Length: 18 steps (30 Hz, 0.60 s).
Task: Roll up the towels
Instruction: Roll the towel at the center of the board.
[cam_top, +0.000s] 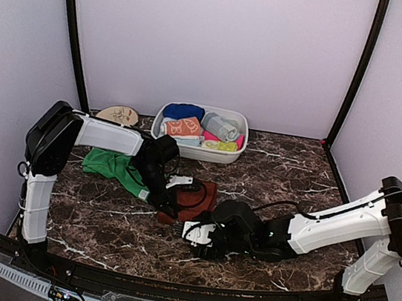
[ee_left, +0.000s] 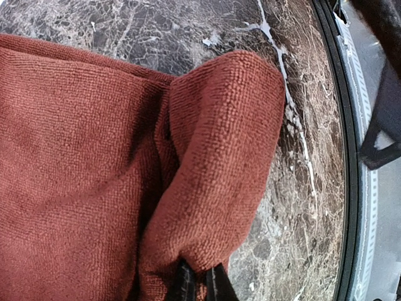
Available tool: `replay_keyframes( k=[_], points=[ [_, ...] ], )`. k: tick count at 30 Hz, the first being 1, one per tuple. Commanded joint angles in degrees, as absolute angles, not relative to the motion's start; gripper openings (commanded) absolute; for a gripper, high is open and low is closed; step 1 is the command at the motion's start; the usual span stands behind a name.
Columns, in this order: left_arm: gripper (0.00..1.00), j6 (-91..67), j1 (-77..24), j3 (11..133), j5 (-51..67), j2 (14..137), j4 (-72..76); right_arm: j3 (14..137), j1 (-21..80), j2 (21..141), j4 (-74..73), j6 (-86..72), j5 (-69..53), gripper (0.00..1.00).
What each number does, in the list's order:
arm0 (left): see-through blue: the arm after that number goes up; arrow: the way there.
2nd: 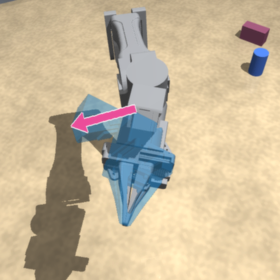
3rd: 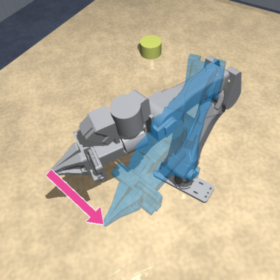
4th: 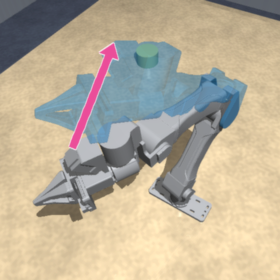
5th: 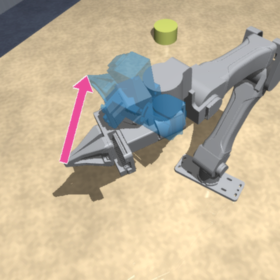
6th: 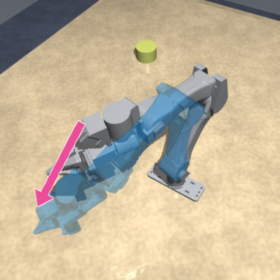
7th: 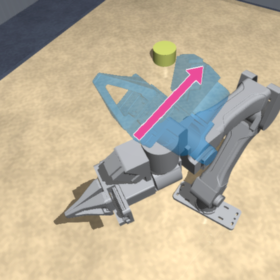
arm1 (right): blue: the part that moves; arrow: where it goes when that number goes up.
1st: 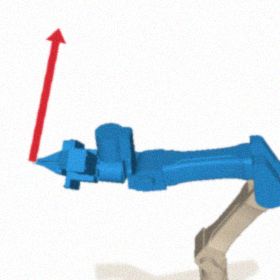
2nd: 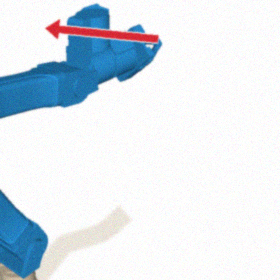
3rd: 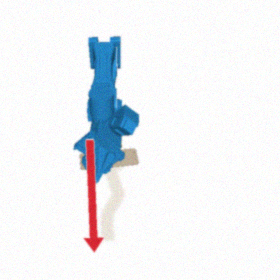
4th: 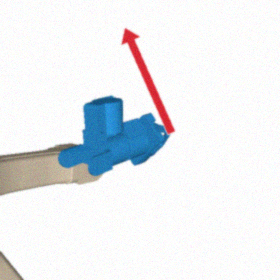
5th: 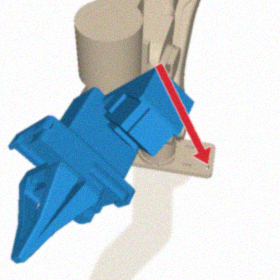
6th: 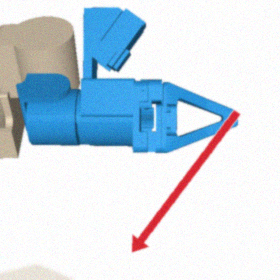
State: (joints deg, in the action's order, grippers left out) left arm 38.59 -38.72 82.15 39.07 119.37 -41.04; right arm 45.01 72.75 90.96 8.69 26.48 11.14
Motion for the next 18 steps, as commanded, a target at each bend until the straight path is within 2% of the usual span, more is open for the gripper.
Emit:
replay_keyframes(
  k=[1,7,11,18],
  points=[
    [0.00,39.34,-38.54,81.72,32.75,123.90,-45.05,49.14,73.01,96.43,11.92,38.04,16.61,0.70],
    [0.00,40.44,-38.32,83.52,32.82,125.30,-47.20,53.39,72.36,103.73,15.70,44.66,16.94,0.68],
    [0.02,41.17,-37.99,83.58,33.13,125.25,-48.04,54.84,69.87,107.24,16.36,43.49,14.85,0.62],
    [0.19,43.40,-35.61,81.84,39.91,122.01,-48.10,53.92,65.37,111.45,16.20,34.42,10.69,0.30]
  ],
)
